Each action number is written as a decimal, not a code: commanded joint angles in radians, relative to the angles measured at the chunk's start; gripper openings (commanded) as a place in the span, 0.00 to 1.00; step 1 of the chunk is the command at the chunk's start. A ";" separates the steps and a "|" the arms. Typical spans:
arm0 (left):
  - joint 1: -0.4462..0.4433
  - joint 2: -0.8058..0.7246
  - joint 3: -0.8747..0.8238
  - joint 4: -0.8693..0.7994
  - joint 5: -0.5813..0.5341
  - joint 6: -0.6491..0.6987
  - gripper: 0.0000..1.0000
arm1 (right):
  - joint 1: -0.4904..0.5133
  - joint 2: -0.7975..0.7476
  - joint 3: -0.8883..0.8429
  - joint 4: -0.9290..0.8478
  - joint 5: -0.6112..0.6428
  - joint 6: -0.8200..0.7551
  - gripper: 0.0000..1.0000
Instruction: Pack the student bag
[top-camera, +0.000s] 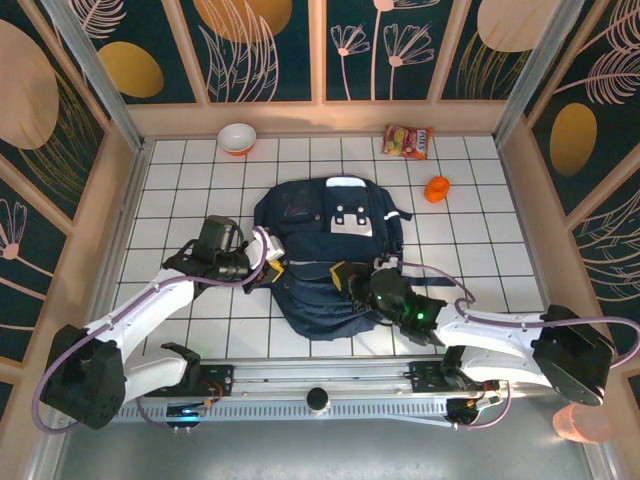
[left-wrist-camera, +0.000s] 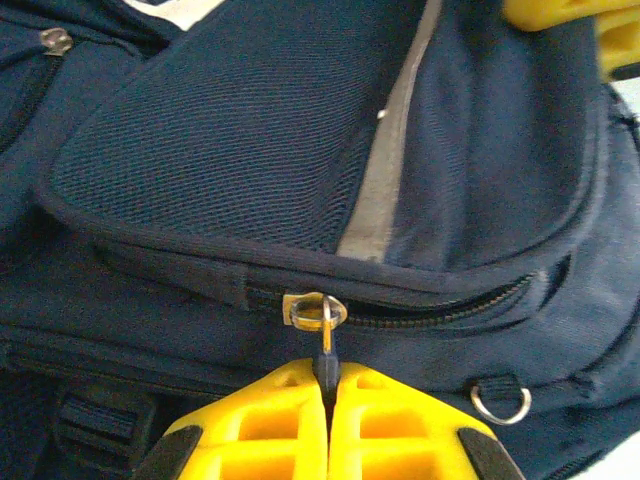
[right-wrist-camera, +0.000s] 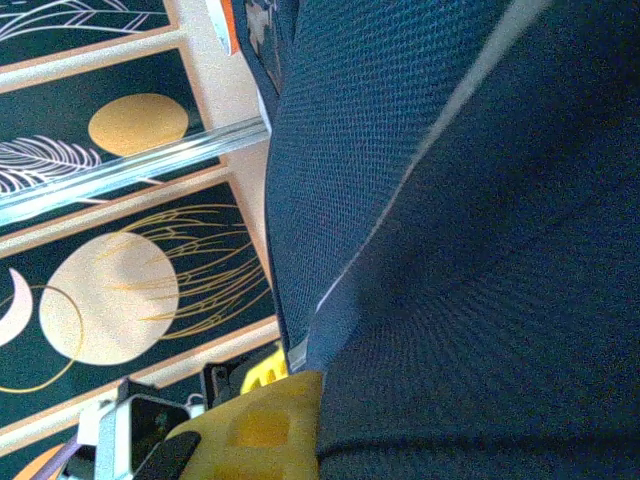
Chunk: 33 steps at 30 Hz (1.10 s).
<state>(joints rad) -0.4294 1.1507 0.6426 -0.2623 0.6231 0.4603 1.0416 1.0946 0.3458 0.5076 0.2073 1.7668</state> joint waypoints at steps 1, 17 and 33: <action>-0.041 -0.038 0.041 -0.071 0.088 0.004 0.00 | -0.040 0.033 0.049 0.044 0.040 -0.066 0.00; -0.236 -0.019 0.090 0.106 0.115 -0.267 0.00 | -0.086 0.198 0.165 0.127 -0.084 -0.162 0.00; -0.275 -0.184 0.060 0.084 -0.180 0.011 0.66 | -0.292 0.012 0.277 -0.459 -0.569 -0.846 0.00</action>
<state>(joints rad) -0.7017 0.9977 0.7090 -0.1967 0.5385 0.3374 0.7963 1.1358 0.5446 0.2501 -0.1940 1.2251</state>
